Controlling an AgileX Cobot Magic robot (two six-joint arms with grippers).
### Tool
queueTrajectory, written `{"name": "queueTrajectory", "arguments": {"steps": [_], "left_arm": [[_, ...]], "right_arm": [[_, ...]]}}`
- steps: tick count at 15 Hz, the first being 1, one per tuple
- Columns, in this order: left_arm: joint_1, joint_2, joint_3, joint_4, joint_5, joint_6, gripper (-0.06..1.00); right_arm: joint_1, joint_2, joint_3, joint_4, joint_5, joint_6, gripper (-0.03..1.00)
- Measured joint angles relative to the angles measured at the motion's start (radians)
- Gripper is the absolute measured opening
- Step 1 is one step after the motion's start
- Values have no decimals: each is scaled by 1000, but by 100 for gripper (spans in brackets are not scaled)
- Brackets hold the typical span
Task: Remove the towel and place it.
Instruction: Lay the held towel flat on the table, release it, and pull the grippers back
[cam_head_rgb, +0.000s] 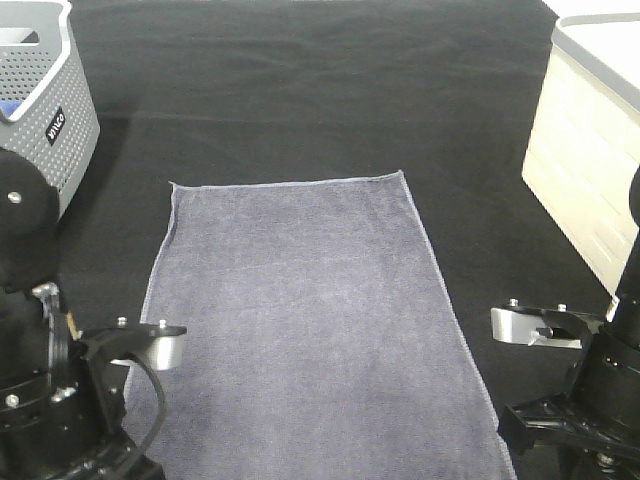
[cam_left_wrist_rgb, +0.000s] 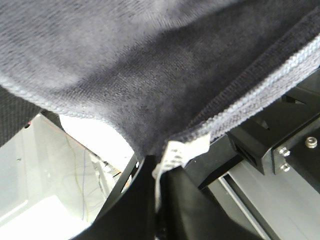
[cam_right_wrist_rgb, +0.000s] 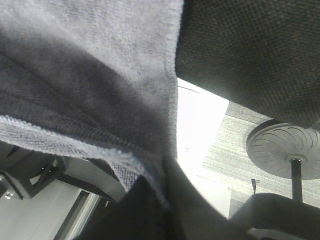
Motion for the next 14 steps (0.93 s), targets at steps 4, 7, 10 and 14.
{"name": "queueTrajectory", "arguments": {"steps": [4, 7, 10, 14], "left_arm": [[-10, 1, -14, 28, 3, -19, 2], [-10, 1, -14, 52, 12, -20, 12], [-10, 1, -26, 19, 22, -20, 40], [-33, 1, -76, -6, 26, -20, 69]], "right_arm": [[-3, 0, 3, 24, 1, -58, 5], [-3, 0, 5, 92, 3, -136, 10], [-3, 0, 8, 120, 3, -149, 32], [-3, 0, 8, 144, 3, -149, 71]]}}
